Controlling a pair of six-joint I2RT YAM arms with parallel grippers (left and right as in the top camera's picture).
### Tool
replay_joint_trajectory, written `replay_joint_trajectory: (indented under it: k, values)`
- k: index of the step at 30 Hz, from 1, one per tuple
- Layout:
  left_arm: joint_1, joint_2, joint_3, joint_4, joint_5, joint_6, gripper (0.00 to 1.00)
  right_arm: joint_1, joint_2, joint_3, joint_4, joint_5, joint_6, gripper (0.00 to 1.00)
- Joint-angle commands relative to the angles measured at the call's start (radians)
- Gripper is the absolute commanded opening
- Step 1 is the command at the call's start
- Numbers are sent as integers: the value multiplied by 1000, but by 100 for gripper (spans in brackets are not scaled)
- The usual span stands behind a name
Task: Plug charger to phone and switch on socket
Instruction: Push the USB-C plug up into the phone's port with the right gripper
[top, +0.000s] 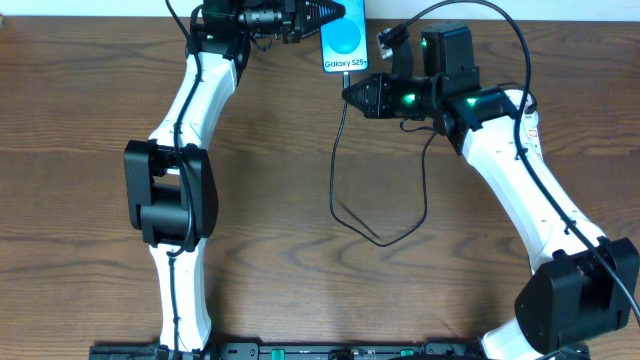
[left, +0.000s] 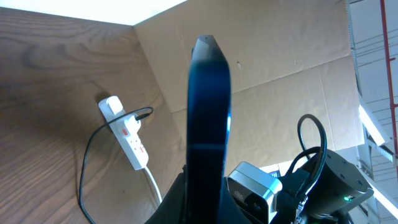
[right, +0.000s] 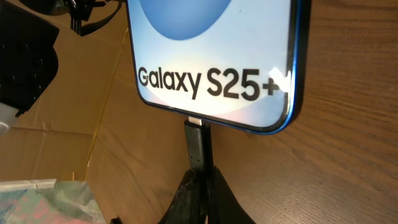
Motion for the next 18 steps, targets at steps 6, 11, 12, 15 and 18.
replay_joint_trajectory:
  k: [6, 11, 12, 15, 18]
  values:
    - [-1, -26, 11, 8, 64, -2, 7, 10, -2, 14, 59, 6, 11, 1]
    - [-1, -26, 11, 8, 66, -6, 7, 10, -2, 14, 66, 47, 6, 1]
    - [-1, -26, 11, 8, 66, -5, 7, 10, -2, 14, 66, 57, 5, 1]
    - [-1, -26, 11, 8, 66, -5, 7, 10, -2, 14, 67, 62, -12, 16]
    - [-1, -26, 11, 8, 65, -5, 7, 11, -2, 14, 66, 61, -19, 39]
